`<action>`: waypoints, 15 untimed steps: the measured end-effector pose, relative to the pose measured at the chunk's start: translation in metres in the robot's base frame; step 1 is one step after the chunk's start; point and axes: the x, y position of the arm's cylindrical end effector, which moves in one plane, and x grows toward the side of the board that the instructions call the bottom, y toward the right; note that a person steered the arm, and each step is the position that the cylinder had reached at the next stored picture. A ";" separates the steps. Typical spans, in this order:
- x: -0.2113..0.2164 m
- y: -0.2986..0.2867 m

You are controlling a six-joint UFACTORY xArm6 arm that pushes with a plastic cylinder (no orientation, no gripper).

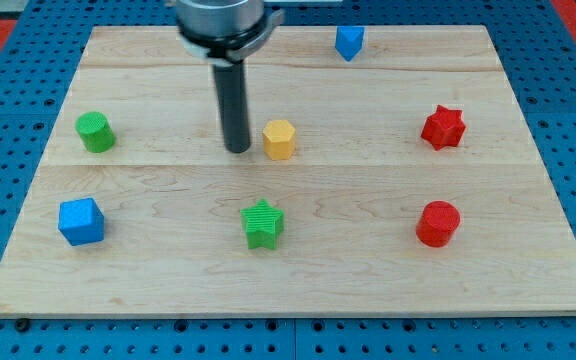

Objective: Move the green circle above the green star

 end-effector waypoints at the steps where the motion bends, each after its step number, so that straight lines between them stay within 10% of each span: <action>1: 0.036 -0.044; 5: -0.030 -0.218; 15: 0.018 0.167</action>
